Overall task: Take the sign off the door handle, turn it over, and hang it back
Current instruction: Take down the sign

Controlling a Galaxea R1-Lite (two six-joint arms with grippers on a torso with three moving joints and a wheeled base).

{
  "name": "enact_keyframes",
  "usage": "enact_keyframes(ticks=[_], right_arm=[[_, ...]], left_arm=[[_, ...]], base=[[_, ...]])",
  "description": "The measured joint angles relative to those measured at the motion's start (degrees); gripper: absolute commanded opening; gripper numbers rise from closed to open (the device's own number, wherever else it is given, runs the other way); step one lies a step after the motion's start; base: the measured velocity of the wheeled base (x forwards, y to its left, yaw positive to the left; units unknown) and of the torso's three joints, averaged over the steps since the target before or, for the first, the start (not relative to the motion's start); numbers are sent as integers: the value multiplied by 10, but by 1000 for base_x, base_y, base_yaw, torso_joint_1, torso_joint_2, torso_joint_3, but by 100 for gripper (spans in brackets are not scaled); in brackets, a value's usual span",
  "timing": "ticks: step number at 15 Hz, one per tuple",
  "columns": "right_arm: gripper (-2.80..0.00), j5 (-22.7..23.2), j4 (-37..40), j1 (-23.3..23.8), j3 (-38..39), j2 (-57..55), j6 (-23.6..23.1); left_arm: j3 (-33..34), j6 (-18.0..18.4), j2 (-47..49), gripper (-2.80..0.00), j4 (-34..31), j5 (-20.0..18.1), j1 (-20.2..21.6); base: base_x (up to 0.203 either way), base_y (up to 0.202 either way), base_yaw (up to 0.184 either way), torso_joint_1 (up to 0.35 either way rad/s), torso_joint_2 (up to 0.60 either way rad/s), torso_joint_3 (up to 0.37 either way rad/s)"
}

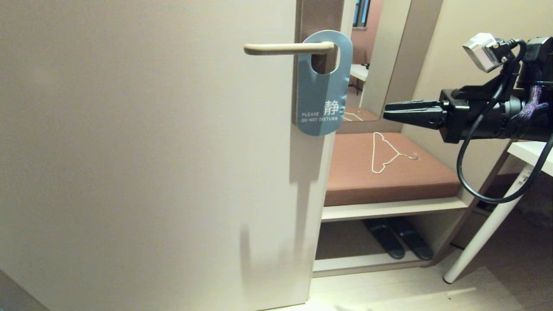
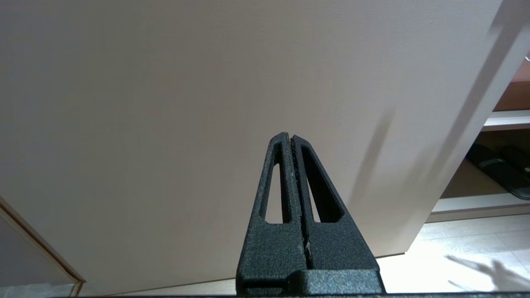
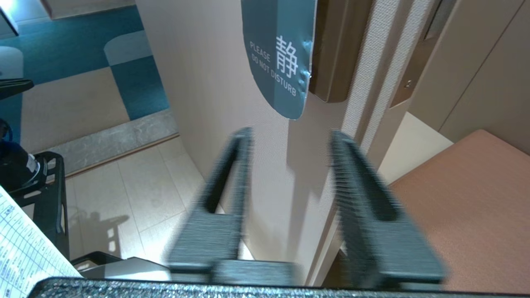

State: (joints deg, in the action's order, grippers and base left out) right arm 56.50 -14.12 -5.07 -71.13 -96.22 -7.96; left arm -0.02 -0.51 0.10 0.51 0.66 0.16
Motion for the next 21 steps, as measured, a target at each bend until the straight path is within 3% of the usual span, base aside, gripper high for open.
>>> enact_keyframes(ticks=[6,8,16,21], right_arm=[[0,5,-25,-9,-2,-15,1],[0,30,-25,-10,-13,-25,2],[0,56,-23,-48,-119,-103,5],[0,57,-23,-72,-146,-140,6]], left_arm=[[0,0,0,-280,0,0,0],[0,0,0,-280,0,0,0],[0,0,0,-280,0,0,0],[0,0,0,-280,0,0,0]], base=[[0,0,0,0,0,0],[0,0,0,0,0,0],[0,0,0,0,0,0],[0,0,0,0,0,0]])
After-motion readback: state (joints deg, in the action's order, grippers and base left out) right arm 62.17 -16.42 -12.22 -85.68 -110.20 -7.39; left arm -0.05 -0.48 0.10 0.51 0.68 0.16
